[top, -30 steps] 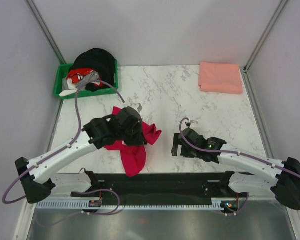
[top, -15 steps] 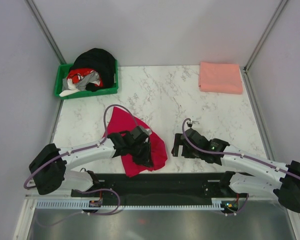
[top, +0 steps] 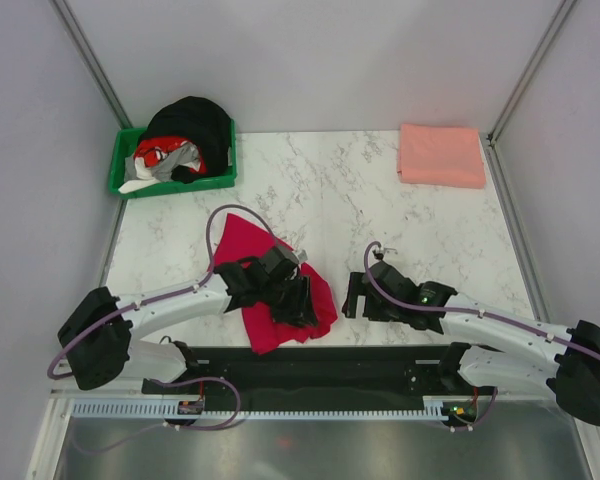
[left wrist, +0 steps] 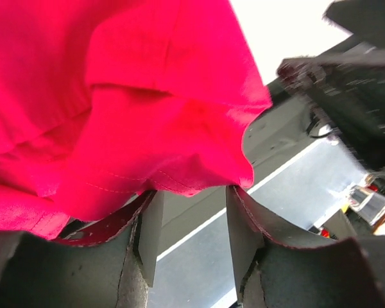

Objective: Fold and stack the t-shirts
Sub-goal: Flatten the tshirt out

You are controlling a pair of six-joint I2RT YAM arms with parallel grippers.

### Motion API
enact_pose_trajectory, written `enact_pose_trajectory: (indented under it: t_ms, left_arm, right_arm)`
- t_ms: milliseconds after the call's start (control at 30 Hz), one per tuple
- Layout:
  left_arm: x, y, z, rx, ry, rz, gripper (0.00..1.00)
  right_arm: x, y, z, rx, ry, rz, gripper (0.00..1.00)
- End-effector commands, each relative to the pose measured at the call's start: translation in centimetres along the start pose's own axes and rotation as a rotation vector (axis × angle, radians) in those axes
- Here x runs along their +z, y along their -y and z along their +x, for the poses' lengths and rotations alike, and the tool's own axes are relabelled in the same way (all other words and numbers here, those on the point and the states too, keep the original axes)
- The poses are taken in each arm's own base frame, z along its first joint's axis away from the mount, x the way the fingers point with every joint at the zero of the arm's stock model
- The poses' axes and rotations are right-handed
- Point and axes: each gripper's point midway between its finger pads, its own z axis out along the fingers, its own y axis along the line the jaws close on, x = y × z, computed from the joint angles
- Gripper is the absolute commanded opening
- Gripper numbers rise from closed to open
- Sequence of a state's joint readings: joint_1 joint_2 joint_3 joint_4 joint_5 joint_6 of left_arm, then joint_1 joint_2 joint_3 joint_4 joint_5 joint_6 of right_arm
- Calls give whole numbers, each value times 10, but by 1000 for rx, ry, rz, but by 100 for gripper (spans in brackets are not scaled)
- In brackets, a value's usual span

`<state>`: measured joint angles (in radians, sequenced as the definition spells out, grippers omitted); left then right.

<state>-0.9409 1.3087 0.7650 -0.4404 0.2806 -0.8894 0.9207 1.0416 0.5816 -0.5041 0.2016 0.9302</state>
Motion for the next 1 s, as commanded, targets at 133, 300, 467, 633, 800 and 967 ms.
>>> enact_pose_trajectory:
  t_ms: [133, 300, 467, 633, 800, 967]
  left_arm:
    - [-20, 12, -32, 11, 78, 44, 52]
    - [-19, 15, -38, 18, 76, 43, 50]
    - [-29, 30, -57, 37, 119, 74, 50]
    - [-26, 35, -62, 57, 90, 75, 50]
    - [-20, 37, -55, 63, 38, 93, 50]
    - [-23, 41, -32, 138, 32, 78, 60]
  right_arm:
    - [2, -17, -1, 34, 8, -80, 98]
    - [4, -16, -1, 27, 5, -71, 98]
    - [4, -15, 0, 26, 6, -72, 98]
    - [6, -17, 1, 19, 0, -74, 98]
    - [7, -19, -2, 16, 8, -75, 98]
    - [4, 0, -12, 18, 56, 26, 98]
